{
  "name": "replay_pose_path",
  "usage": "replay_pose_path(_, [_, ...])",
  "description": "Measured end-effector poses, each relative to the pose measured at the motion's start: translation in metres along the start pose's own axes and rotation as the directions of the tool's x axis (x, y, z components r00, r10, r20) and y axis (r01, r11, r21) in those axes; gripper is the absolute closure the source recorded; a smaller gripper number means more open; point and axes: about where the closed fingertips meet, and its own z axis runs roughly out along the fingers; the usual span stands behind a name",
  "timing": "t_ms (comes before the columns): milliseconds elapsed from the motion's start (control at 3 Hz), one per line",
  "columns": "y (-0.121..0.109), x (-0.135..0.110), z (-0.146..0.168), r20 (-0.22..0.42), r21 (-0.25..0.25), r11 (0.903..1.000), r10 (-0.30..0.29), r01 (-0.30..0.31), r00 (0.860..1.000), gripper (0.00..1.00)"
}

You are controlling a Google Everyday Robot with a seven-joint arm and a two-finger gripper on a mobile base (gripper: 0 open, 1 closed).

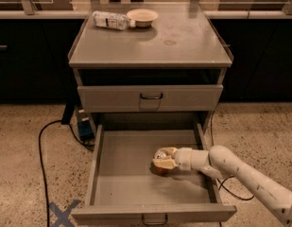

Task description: Place coke can into middle drawer

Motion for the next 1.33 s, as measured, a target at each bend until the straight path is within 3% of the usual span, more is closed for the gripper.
replay_pose_path(333, [0.0008, 0.0078, 0.0030, -0.004, -0.004, 0.9999, 0.013, -0.013, 1.000, 1.00])
replay_pose_path(667, [0.0008, 0.0078, 0.0030, -0.004, -0.004, 0.9999, 0.013, -0.013, 1.000, 0.82])
replay_pose_path(1333, [0.0009, 0.0078, 0.0031, -0.004, -0.004, 0.9999, 0.013, -0.013, 1.000, 0.35])
